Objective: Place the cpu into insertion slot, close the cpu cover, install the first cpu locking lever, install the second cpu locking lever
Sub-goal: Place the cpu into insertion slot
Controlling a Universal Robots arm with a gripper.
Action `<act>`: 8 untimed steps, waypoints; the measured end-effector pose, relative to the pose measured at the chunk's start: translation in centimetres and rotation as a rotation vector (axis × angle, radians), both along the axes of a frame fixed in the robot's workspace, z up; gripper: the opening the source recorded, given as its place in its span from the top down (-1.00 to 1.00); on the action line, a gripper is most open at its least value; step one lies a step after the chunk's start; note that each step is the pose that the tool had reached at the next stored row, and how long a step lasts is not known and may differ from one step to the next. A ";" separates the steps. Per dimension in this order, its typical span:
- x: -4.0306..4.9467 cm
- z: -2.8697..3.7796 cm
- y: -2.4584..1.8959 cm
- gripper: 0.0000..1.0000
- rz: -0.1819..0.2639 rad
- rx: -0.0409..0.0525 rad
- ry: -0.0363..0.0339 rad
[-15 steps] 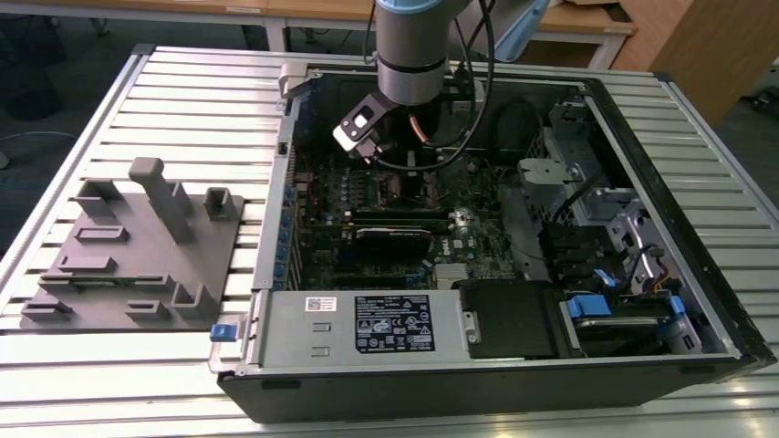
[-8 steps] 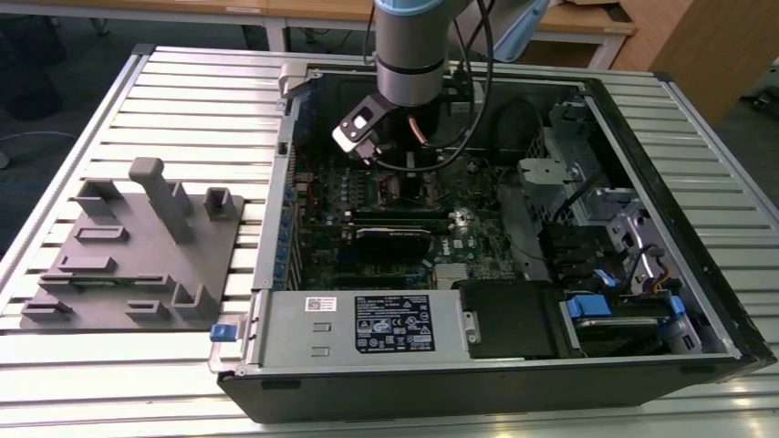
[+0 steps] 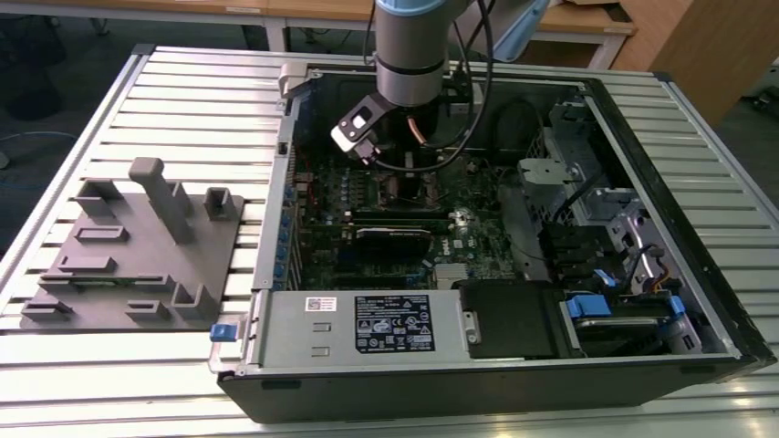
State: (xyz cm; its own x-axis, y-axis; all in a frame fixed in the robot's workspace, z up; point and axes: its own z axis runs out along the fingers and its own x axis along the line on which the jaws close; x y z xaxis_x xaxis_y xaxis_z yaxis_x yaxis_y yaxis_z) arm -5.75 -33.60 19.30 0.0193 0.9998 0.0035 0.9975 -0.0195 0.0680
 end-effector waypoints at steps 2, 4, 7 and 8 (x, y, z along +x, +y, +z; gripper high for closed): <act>0.00 0.01 0.00 -0.08 0.000 -0.0002 0.0020; -0.01 0.01 0.00 -0.08 0.000 -0.0002 0.0022; 0.04 0.01 -0.01 -0.08 0.000 -0.0002 0.0026; 0.06 0.01 -0.01 -0.08 0.000 -0.0003 0.0029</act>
State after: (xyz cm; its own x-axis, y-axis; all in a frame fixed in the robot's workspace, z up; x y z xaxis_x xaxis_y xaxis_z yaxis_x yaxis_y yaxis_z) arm -5.69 -33.61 19.31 0.0192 0.9998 0.0032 0.9977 -0.0194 0.0651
